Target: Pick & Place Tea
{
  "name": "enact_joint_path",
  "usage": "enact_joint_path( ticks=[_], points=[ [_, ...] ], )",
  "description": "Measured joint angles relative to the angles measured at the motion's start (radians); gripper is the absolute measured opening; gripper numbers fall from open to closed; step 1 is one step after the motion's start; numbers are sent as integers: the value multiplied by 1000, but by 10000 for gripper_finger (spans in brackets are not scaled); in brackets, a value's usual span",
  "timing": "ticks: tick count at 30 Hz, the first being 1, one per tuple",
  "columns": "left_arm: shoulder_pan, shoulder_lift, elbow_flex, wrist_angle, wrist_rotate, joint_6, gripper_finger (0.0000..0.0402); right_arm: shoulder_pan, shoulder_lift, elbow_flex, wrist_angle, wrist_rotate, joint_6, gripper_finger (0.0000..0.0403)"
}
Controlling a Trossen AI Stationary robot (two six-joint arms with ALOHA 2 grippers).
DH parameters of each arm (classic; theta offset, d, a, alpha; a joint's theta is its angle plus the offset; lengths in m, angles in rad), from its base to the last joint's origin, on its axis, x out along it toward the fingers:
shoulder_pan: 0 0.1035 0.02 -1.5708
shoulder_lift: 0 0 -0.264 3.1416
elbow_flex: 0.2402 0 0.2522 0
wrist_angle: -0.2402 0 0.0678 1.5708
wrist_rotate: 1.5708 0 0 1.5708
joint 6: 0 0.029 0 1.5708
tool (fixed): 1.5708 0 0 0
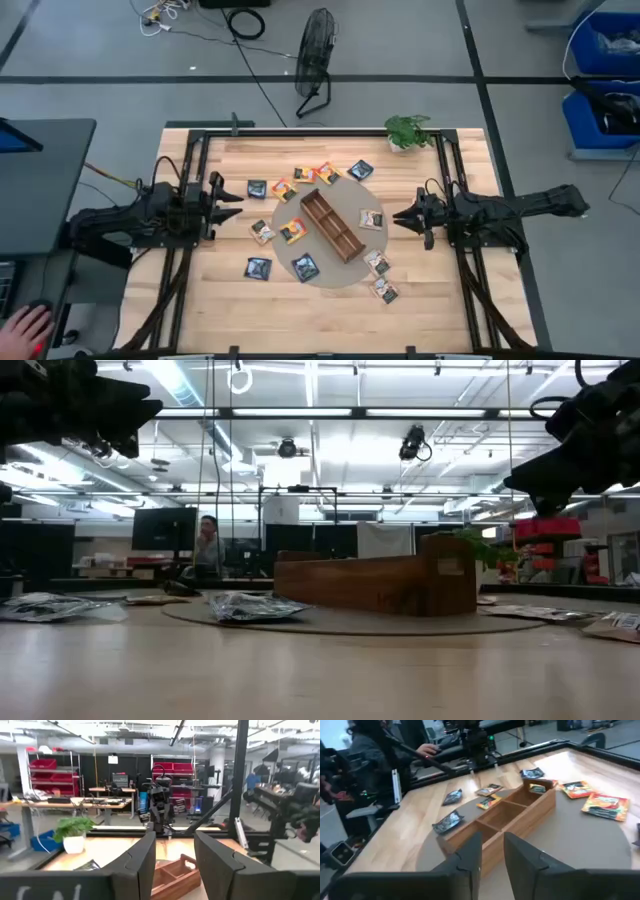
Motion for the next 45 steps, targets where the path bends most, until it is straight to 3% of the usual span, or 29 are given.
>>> enact_joint_path(
  ticks=[5, 13, 19, 23, 27, 32, 38, 45],
  points=[
    [0, 0, 0, 2, 0, -102, 140, -1, 1, 0, 13, 86, 263, 89],
    [0, 0, 0, 9, -22, -143, 140, -1, 1, 0, 39, 207, 618, 89],
    [0, 0, 0, 47, -123, -459, 140, -1, 1, 0, 136, 290, 709, 89],
    [0, 0, 0, 59, -218, -561, 140, -1, 1, 0, 180, 345, 789, 89],
    [0, 0, 0, 74, -258, -654, 140, -1, 2, 50, 223, 348, 767, 89],
    [0, 0, 0, 76, -280, -783, 140, -1, 69, 247, 127, 375, 599, 89],
    [0, 0, 0, 76, -316, -843, 140, -11, 255, 504, -191, 370, 671, 89],
    [0, 0, 0, 76, -316, -843, 140, -38, 563, 733, -253, 238, 600, 123]
  ],
)
